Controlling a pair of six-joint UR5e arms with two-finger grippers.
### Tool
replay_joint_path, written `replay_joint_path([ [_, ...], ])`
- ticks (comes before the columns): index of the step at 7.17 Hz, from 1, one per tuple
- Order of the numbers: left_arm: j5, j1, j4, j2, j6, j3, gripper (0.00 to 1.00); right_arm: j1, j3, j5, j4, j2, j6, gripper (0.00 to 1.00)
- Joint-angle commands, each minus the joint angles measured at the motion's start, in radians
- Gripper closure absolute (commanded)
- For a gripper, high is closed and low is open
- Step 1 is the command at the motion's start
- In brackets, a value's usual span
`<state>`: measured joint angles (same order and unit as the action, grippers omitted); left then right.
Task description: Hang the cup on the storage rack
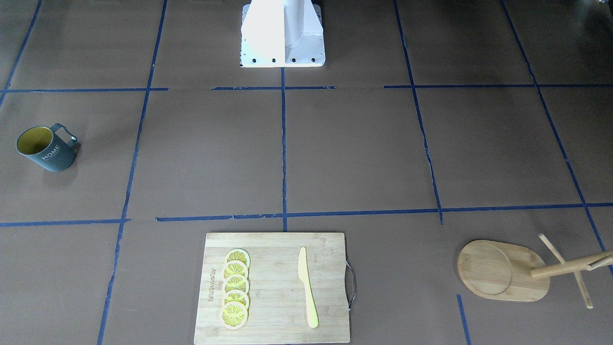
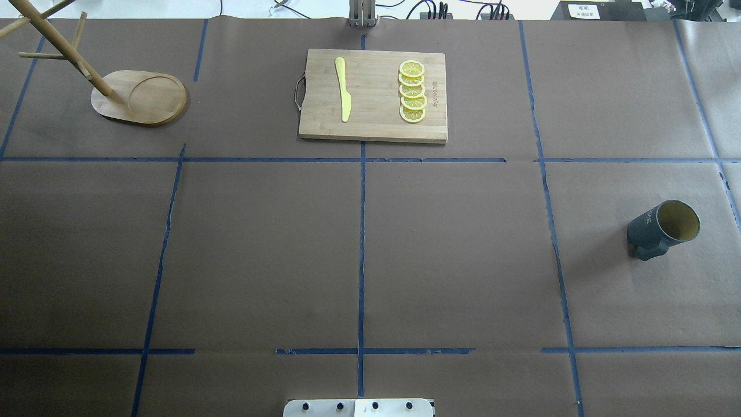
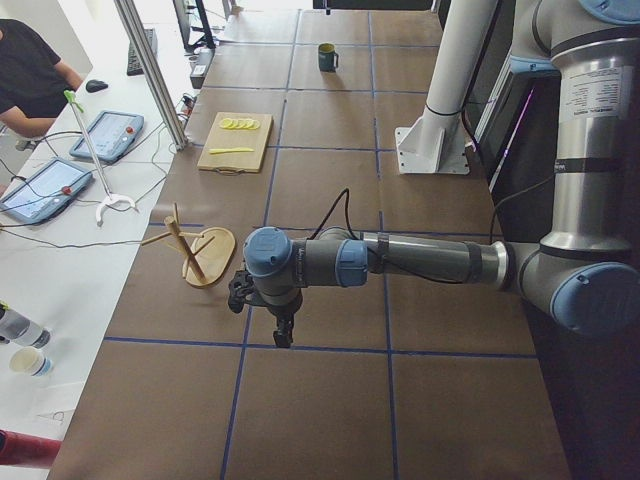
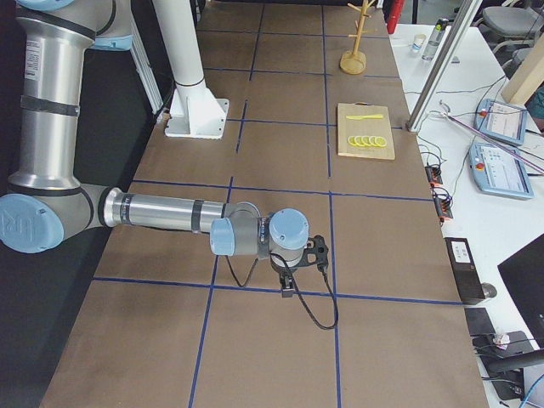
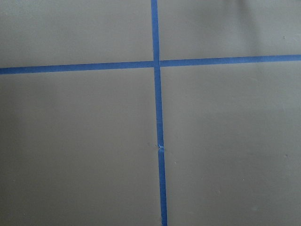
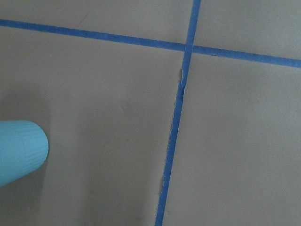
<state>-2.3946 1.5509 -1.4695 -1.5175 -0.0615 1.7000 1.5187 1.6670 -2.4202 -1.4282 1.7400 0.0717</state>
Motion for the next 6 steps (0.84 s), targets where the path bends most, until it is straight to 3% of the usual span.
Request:
replay_joint_path([
  [1,0.000,-0.002,-0.002,0.000,0.003,0.003,0.00,-0.002,0.000,-0.011,0.002,0.004,-0.009,0.00],
  [3,-0.005,0.000,0.000,0.000,0.005,0.010,0.00,-0.079,0.034,0.019,0.035,0.001,-0.142,0.02],
  [6,-0.001,-0.002,0.000,0.000,0.005,0.009,0.00,-0.199,0.095,0.035,0.197,0.001,-0.435,0.02],
])
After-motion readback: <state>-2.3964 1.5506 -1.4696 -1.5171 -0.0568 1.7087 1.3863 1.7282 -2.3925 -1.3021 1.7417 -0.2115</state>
